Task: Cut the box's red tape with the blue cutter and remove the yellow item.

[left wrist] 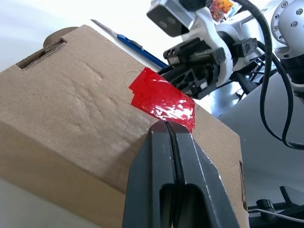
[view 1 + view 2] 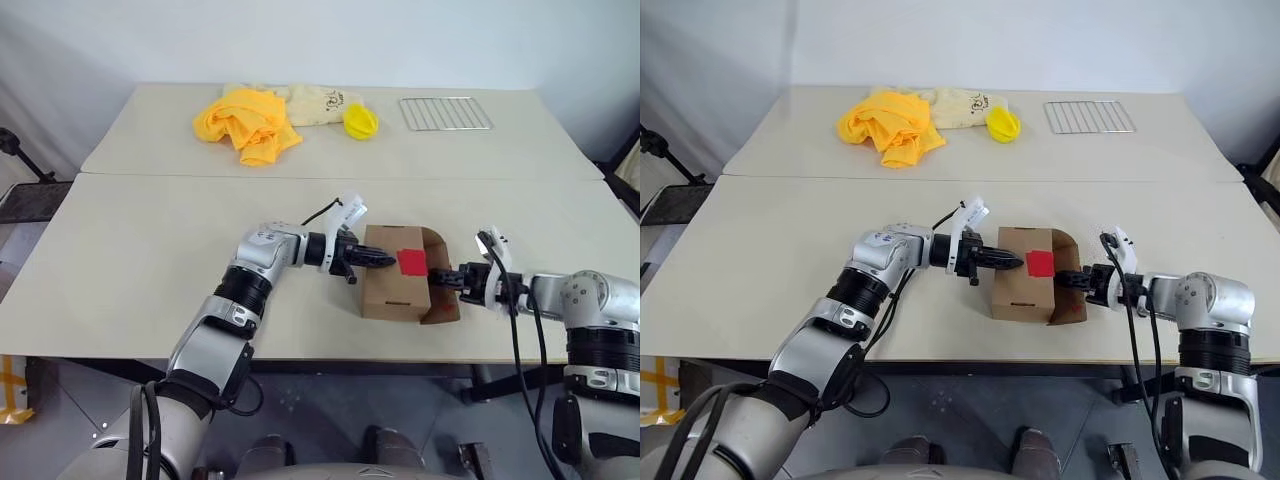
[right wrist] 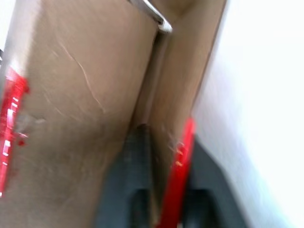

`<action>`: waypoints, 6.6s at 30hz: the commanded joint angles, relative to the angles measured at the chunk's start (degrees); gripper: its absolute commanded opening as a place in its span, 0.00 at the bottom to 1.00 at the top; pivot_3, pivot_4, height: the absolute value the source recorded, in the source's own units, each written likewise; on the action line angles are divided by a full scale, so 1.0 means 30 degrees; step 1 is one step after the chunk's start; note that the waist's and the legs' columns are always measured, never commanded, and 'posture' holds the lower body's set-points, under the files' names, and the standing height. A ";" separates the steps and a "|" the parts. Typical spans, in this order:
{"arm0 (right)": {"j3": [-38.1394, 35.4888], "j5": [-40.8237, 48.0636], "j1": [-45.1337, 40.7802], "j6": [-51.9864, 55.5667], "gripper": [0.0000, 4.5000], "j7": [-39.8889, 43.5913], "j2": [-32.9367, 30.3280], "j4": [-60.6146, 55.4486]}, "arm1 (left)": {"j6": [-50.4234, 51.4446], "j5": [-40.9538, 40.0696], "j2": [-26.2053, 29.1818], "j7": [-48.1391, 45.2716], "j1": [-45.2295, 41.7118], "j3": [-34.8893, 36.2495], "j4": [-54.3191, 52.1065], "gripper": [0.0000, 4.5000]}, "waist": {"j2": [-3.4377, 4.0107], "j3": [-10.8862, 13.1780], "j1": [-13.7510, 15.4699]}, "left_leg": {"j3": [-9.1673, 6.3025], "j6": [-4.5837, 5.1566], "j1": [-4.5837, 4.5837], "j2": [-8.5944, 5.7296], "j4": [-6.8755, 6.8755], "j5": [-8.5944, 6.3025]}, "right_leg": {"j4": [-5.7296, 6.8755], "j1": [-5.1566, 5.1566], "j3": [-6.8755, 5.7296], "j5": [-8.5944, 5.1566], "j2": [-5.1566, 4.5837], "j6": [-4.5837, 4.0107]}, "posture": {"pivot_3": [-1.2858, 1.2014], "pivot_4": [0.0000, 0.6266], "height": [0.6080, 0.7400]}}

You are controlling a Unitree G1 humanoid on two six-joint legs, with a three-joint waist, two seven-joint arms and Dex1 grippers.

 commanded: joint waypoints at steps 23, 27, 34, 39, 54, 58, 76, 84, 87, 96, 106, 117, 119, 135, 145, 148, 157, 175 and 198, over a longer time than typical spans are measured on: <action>-0.5087 0.4617 0.1232 0.5291 0.01 -0.5754 0.1264 -0.9507 | 0.1838 0.0035 0.0655 0.1034 0.2061 -0.0076 -0.2923 0.00 | 0.0072 0.0038 0.0319 | -0.0001 0.0001 -0.0016 -0.0006 0.0001 -0.0001 | 0.0002 -0.0020 0.0009 0.0000 -0.0004 0.0000 | 0.52 0.24 1.00; -0.4983 0.7239 0.1095 0.5291 0.01 -0.6871 0.1089 -1.0143 | 0.2267 -0.0106 0.0791 0.1414 0.2334 0.0220 -0.3508 0.00 | 0.0074 0.0040 0.0427 | 0.0000 0.0001 -0.0019 -0.0006 0.0003 -0.0001 | 0.0005 -0.0024 0.0009 0.0000 -0.0003 0.0000 | 0.52 0.24 1.00; -0.4772 1.0221 0.0616 0.5291 0.01 -0.8632 0.1066 -0.9647 | 0.2449 -0.0206 0.0596 0.1949 0.2531 0.0542 -0.3679 0.00 | 0.0074 0.0040 0.0510 | -0.0001 0.0003 -0.0017 -0.0008 0.0008 -0.0001 | 0.0007 -0.0019 0.0009 0.0000 -0.0005 0.0000 | 0.52 0.24 1.00; -0.4608 1.1217 -0.0263 0.5291 0.01 -0.9484 0.0889 -0.8986 | 0.2378 -0.0228 0.0461 0.2251 0.2485 0.0695 -0.3584 0.00 | 0.0075 0.0040 0.0505 | -0.0002 0.0004 -0.0016 -0.0008 0.0012 -0.0001 | 0.0015 -0.0019 0.0010 0.0001 -0.0004 0.0000 | 0.52 0.24 1.00; -0.0172 1.0733 -0.2280 0.5291 0.01 -0.8843 -0.3353 -0.6656 | 0.1844 -0.0320 0.0727 0.2185 0.1909 0.0877 -0.2785 0.00 | 0.0087 0.0054 0.0480 | 0.0018 0.0007 -0.0062 -0.0007 -0.0007 -0.0004 | -0.0003 -0.0062 0.0003 0.0000 -0.0003 0.0000 | 0.52 0.24 1.00; 0.0877 0.9523 -0.2830 0.5199 0.01 -0.7885 -0.3777 -0.6287 | 0.1988 -0.0457 0.1622 0.1634 0.1635 0.1178 -0.2556 0.00 | 0.0087 0.0053 0.0457 | 0.0018 0.0007 -0.0061 -0.0005 -0.0007 -0.0004 | -0.0006 -0.0063 0.0002 0.0000 -0.0002 0.0000 | 0.52 0.24 1.00; 0.2862 0.6282 -0.4042 0.4993 0.01 -0.4212 -0.4609 -0.6687 | 0.1795 -0.2142 0.0314 0.0191 -0.2210 0.2327 -0.0866 0.00 | 0.0064 0.0066 0.0440 | 0.0021 0.0005 -0.0070 -0.0006 -0.0011 -0.0003 | -0.0011 -0.0070 -0.0005 0.0003 0.0001 0.0006 | 0.52 0.24 1.00; 0.1934 0.6327 -0.3130 0.5291 0.01 -0.3931 -0.5292 -0.7624 | 0.0640 -0.0355 0.1315 -0.0688 -0.0898 0.0158 -0.0857 0.00 | 0.0063 0.0067 0.0405 | 0.0029 0.0005 -0.0069 -0.0003 -0.0050 -0.0003 | -0.0057 -0.0077 -0.0007 0.0003 0.0006 0.0006 | 0.52 0.24 1.00; 0.1592 0.6343 -0.2643 0.5291 0.01 -0.3932 -0.5575 -0.7709 | 0.1096 -0.0351 0.2119 -0.0811 -0.0338 -0.0070 -0.1810 0.00 | 0.0063 0.0067 0.0375 | 0.0034 0.0004 -0.0068 -0.0002 -0.0059 -0.0003 | -0.0067 -0.0077 -0.0007 0.0003 0.0006 0.0006 | 0.52 0.24 1.00; 0.1302 0.4906 -0.0772 0.5027 0.01 -0.3830 -0.5741 -0.7023 | 0.3314 -0.0644 0.4097 -0.0126 0.2132 -0.0112 -0.5420 0.00 | 0.0068 0.0064 0.0268 | 0.0037 0.0002 -0.0044 0.0001 -0.0069 -0.0001 | -0.0063 -0.0067 0.0001 0.0003 0.0007 0.0006 | 0.52 0.24 1.00; 0.3665 0.2701 -0.0076 0.2722 0.01 -0.2742 -0.4373 -0.5041 | 0.2840 0.0032 0.3813 0.0896 0.3263 -0.0685 -0.4998 0.00 | 0.0067 0.0064 0.0687 | 0.0013 0.0007 -0.0042 -0.0025 -0.0005 -0.0004 | -0.0073 -0.0003 -0.0003 0.0010 -0.0007 0.0019 | 0.52 0.24 1.00; 0.4929 -0.0367 0.0588 -0.2919 0.01 -0.1424 -0.3789 -0.4688 | 0.0376 0.1369 0.2977 0.0437 0.2281 -0.1631 -0.1754 0.00 | 0.0061 0.0067 0.0492 | 0.0020 0.0006 -0.0060 -0.0019 -0.0005 -0.0003 | -0.0070 -0.0028 -0.0008 0.0017 -0.0001 0.0032 | 0.52 0.24 1.00; 0.4320 -0.0464 0.0403 -0.3135 0.10 -0.1713 -0.3446 -0.4312 | 0.0191 0.1437 0.2932 0.0348 0.2108 -0.1573 -0.1445 0.00 | 0.0061 0.0067 0.0473 | 0.0020 0.0006 -0.0057 -0.0018 0.0002 -0.0002 | -0.0069 -0.0023 -0.0007 0.0019 0.0000 0.0034 | 0.52 0.24 1.00; 0.0920 -0.1504 0.1953 -0.9914 1.00 -0.0167 -0.3189 -0.4776 | -0.0466 0.1919 0.3260 -0.0272 0.1467 -0.1374 -0.0338 0.00 | 0.0063 0.0067 0.0446 | 0.0022 0.0007 -0.0062 -0.0017 0.0002 -0.0002 | -0.0065 -0.0029 -0.0007 0.0020 0.0001 0.0036 | 0.52 0.24 1.00; -0.0889 -0.2014 0.1947 -1.4156 1.00 0.1725 -0.4665 -0.3877 | -0.0931 0.1608 0.3547 -0.0238 0.1141 -0.0405 -0.0198 0.00 | 0.0064 0.0069 0.0454 | 0.0025 0.0007 -0.0062 -0.0014 -0.0012 -0.0002 | -0.0067 -0.0035 -0.0008 0.0019 0.0003 0.0036 | 0.52 0.24 1.00; -0.1475 -0.1613 0.2961 -1.4350 1.00 0.3550 -0.6048 -0.4169 | -0.2348 0.1635 0.3833 -0.0184 0.1071 0.0143 -0.0171 0.00 | 0.0061 0.0071 0.0473 | 0.0025 0.0007 -0.0070 -0.0018 -0.0022 -0.0002 | -0.0090 -0.0035 -0.0012 0.0020 0.0002 0.0036 | 0.52 0.24 1.00; -0.4771 0.0551 0.8496 -1.3263 1.00 0.9284 -0.9376 -0.7862 | -0.4335 0.2226 0.4964 -0.0546 -0.0270 -0.0053 -0.2970 0.47 | 0.0016 0.0117 0.0545 | 0.0026 0.0010 -0.0074 -0.0019 -0.0021 -0.0004 | -0.0103 -0.0032 -0.0015 0.0024 0.0002 0.0044 | 0.52 0.24 1.00; -1.2524 0.0642 1.6749 -1.3615 1.00 1.2461 -0.7875 -1.2093 | -0.8933 0.5793 0.1554 -0.4130 -0.4246 -0.5625 -0.1349 0.99 | -0.0024 0.0143 0.1003 | 0.0024 0.0024 -0.0082 -0.0021 -0.0004 -0.0013 | -0.0122 -0.0028 -0.0012 0.0028 -0.0001 0.0050 | 0.52 0.24 1.00; -1.3477 0.1426 1.8683 -1.4437 1.00 1.0681 -0.5900 -1.3948 | -1.6563 1.0496 0.0528 -0.3555 -0.5599 -0.7844 0.5219 0.25 | -0.0022 0.0148 0.0753 | -0.0004 0.0065 -0.0073 -0.0013 0.0078 -0.0039 | -0.0096 -0.0009 -0.0002 0.0060 -0.0004 0.0026 | 0.52 0.24 1.00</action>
